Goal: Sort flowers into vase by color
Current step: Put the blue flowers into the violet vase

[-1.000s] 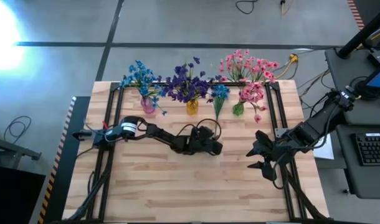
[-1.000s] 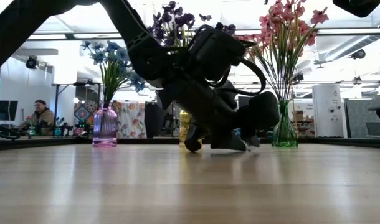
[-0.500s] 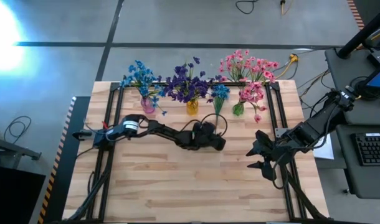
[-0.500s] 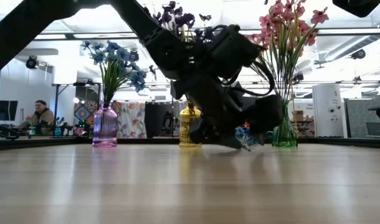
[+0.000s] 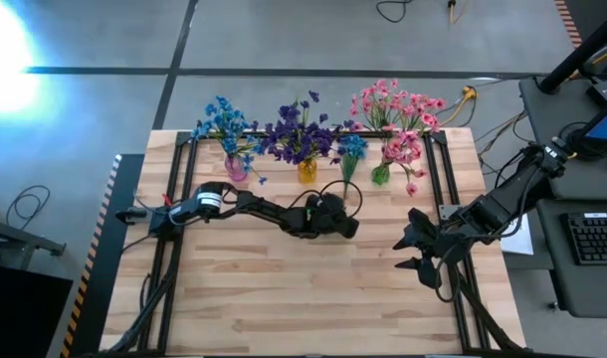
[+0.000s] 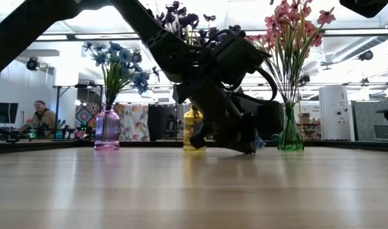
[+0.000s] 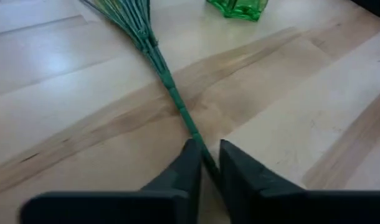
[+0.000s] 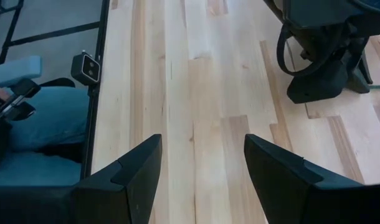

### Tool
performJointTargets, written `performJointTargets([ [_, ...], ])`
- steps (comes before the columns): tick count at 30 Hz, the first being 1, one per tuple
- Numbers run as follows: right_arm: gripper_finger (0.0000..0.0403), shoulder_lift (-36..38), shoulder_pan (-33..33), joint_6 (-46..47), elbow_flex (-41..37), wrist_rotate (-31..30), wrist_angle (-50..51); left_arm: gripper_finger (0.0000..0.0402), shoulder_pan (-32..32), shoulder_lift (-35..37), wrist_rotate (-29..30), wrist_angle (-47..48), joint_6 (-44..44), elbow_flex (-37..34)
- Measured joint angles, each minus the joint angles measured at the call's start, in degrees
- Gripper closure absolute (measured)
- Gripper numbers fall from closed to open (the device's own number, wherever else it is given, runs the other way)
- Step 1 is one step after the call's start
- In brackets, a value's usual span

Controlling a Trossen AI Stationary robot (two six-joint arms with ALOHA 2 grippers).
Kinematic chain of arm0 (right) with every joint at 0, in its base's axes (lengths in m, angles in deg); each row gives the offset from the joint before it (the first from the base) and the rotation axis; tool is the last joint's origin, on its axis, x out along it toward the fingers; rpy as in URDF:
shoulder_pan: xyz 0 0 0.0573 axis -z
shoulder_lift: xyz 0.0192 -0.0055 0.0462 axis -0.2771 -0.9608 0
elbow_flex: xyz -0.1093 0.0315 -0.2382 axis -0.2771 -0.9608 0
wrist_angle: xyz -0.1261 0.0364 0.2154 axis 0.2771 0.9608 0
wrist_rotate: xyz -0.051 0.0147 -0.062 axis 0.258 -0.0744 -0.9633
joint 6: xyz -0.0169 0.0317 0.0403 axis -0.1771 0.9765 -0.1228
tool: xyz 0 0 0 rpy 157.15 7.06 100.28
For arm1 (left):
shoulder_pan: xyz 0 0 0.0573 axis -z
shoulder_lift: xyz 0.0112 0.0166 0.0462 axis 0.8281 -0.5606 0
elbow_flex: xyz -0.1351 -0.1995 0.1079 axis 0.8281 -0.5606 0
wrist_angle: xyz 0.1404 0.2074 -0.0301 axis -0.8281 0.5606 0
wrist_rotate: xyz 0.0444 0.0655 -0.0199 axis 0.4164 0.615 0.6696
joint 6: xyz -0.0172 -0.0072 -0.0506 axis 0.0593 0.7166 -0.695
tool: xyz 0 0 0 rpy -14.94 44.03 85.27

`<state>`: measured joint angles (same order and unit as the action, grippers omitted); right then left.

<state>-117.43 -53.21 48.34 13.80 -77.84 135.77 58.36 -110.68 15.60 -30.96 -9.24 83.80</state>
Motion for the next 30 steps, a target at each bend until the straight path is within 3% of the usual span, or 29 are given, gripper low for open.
performJointTargets([
  [4,0.0184,0.00,0.01,0.00,0.00,0.00,0.01,0.0396,0.38,-0.02,-0.69,0.19,-0.50,0.00],
  [20,0.0184,0.00,0.00,0.45,0.00,0.48,0.19,0.0401,6.07,3.58,-1.71,22.10,-11.20,0.17],
  [30,0.0184,0.02,0.00,0.45,0.00,0.50,1.63,0.0355,8.03,6.55,-5.15,31.03,-14.99,-0.05],
])
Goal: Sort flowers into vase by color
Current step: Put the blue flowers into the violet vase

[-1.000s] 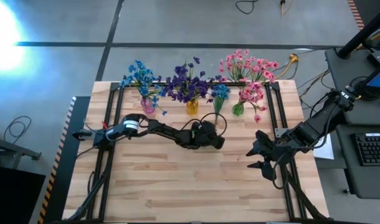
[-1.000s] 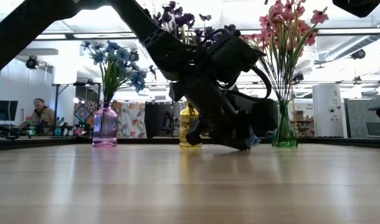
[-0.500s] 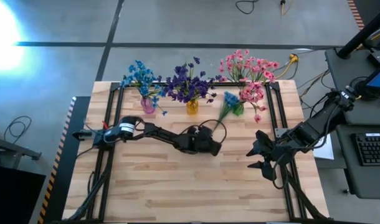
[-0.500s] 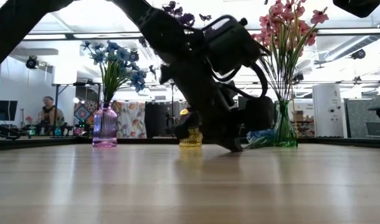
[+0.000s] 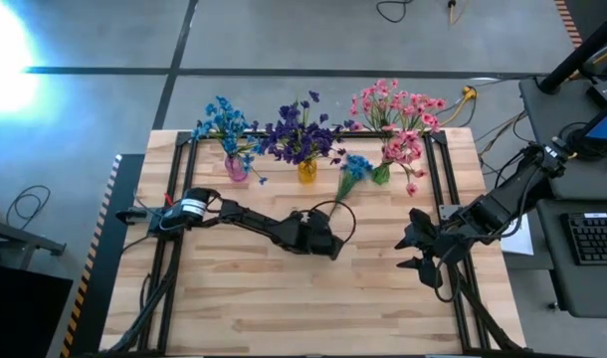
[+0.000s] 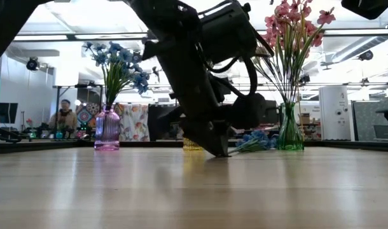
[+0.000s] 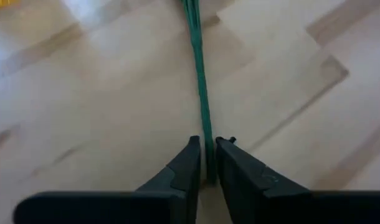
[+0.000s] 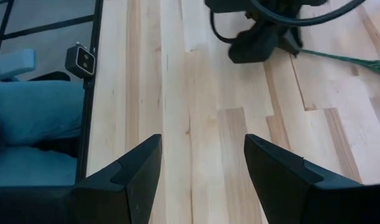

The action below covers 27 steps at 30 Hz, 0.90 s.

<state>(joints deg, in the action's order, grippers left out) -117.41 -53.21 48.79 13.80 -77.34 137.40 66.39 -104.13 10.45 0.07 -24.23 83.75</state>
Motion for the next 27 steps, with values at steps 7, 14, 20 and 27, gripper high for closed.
performJointTargets([
  [7,0.0184,0.00,0.00,-0.11,0.00,0.08,0.10,0.0291,2.01,2.20,-2.29,6.19,-0.07,-0.19],
  [14,0.0184,0.00,0.00,-0.92,0.00,0.19,0.10,0.0232,3.92,2.87,-2.90,7.94,2.53,-0.24],
  [20,0.0184,0.00,0.00,-1.00,0.00,0.20,0.12,0.0203,4.95,4.13,-2.99,7.96,11.84,-0.17],
  [27,0.0184,0.00,0.00,-0.94,0.00,0.20,0.06,0.0189,4.65,8.43,-0.98,8.25,19.32,-0.05],
])
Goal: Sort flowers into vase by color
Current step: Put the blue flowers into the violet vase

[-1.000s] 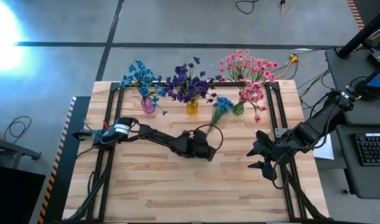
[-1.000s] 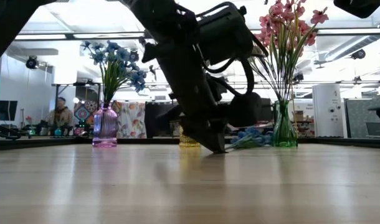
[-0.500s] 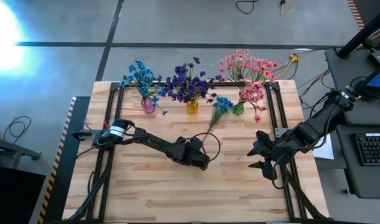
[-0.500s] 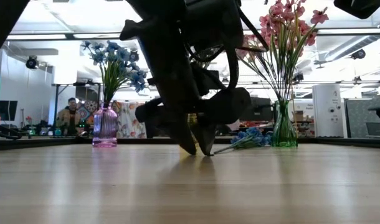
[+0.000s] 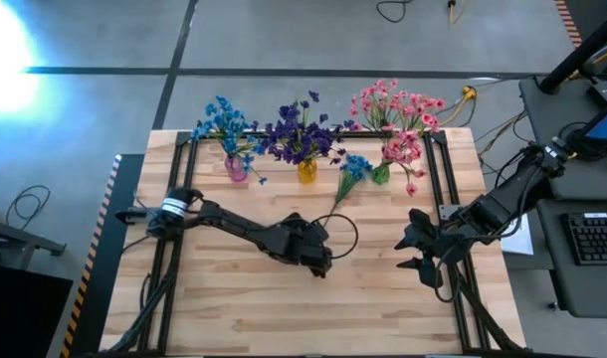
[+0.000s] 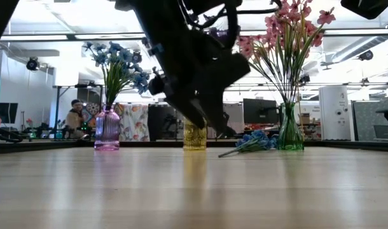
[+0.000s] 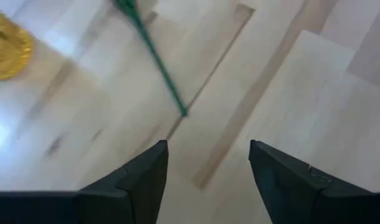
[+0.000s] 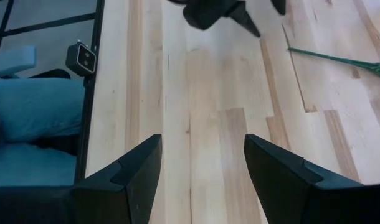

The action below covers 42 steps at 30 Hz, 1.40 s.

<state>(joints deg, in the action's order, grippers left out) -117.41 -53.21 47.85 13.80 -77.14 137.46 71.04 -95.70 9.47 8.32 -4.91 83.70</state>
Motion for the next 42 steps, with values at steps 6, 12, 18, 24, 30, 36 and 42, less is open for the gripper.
performJointTargets([
  [6,0.0184,0.00,0.00,0.05,0.00,0.90,-0.05,0.0188,-0.28,1.29,0.90,0.29,0.05,0.01],
  [12,0.0184,0.00,0.00,0.72,0.00,0.90,-0.11,0.0188,-0.31,-0.45,7.62,-8.43,1.75,0.00],
  [18,0.0184,0.00,0.00,0.22,0.02,0.87,-0.53,0.0188,-0.70,-3.76,13.54,-16.35,5.08,-0.04],
  [24,0.0184,-0.04,0.00,0.08,0.02,0.85,-0.53,0.0188,-1.19,-7.41,13.48,-20.44,9.88,-0.10],
  [30,0.0184,-0.07,0.00,0.06,0.02,0.85,-0.51,0.0188,-1.35,-8.48,17.11,-22.30,13.10,-1.08],
  [36,0.0184,-0.07,0.00,-1.72,0.02,0.81,-0.52,0.0188,-2.46,-8.48,16.95,-31.22,16.38,-4.37],
  [42,0.0184,-0.07,0.00,-2.86,0.02,0.54,-0.53,0.0188,-5.70,-8.44,14.18,-45.60,20.18,-9.25],
])
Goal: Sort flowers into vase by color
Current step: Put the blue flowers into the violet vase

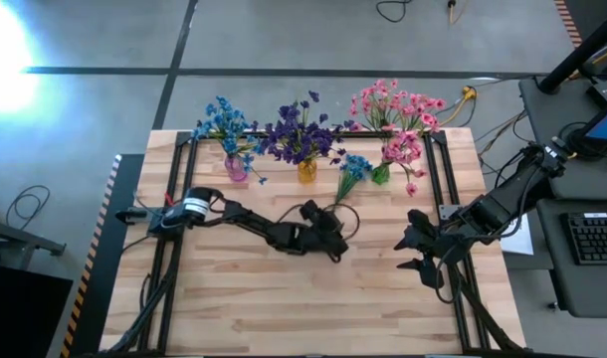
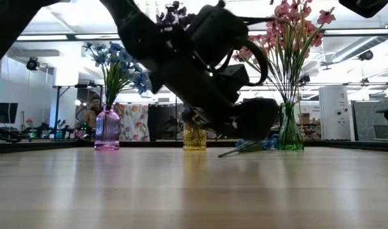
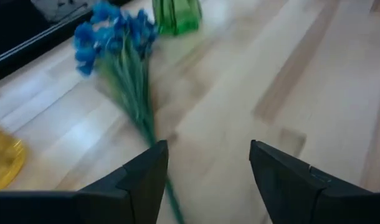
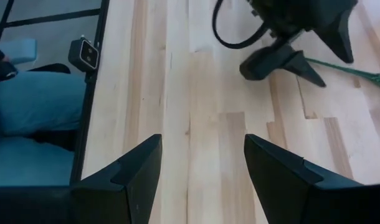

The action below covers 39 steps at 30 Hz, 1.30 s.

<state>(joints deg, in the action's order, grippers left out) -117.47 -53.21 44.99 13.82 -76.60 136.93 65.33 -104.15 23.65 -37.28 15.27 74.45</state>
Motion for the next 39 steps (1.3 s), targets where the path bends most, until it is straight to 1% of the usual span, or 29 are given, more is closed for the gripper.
performJointTargets([
  [2,0.0184,0.00,0.00,-0.13,0.00,-0.79,0.02,0.0188,-0.78,0.00,-1.75,-5.64,1.92,-1.13],
  [4,0.0184,0.00,0.00,-0.62,0.00,-1.34,0.02,0.0188,-1.40,0.01,-2.08,-9.07,2.77,-1.68],
  [12,0.0184,-0.02,0.00,-0.83,0.00,-2.48,0.00,0.0188,-5.74,0.05,-2.28,-15.86,5.68,-3.87],
  [14,0.0184,-0.02,0.00,-0.81,0.00,-2.77,0.00,0.0188,-6.50,0.04,-2.70,-16.03,6.51,-4.18],
  [19,0.0184,-0.02,0.01,-0.26,0.00,-2.80,0.02,0.0188,-7.96,-0.09,-7.18,-16.42,7.37,-4.29],
  [22,0.0184,-0.04,0.00,-0.15,0.00,-2.80,0.02,0.0188,-8.54,-1.19,-7.80,-17.10,7.41,-4.24],
  [25,0.0184,-0.04,0.00,-0.33,-0.01,-2.82,0.05,0.0188,-8.97,-2.45,-10.47,-17.60,7.36,-3.71],
  [28,0.0184,-0.04,0.00,-0.55,-0.02,-2.86,0.06,0.0193,-8.96,-3.19,-10.62,-17.68,6.02,-3.63],
  [31,0.0184,-0.04,0.02,-0.55,-0.02,-2.86,0.02,0.0204,-9.05,-3.60,-10.34,-17.59,4.05,-3.63],
  [33,0.0184,-0.04,0.00,-0.55,-0.02,-2.86,0.03,0.0218,-9.34,-3.68,-10.31,-17.55,3.12,-3.63],
  [39,0.0184,-0.04,0.02,-0.69,-0.02,-2.91,0.02,0.0289,-10.25,-3.82,-10.03,-15.41,-1.17,-3.59],
])
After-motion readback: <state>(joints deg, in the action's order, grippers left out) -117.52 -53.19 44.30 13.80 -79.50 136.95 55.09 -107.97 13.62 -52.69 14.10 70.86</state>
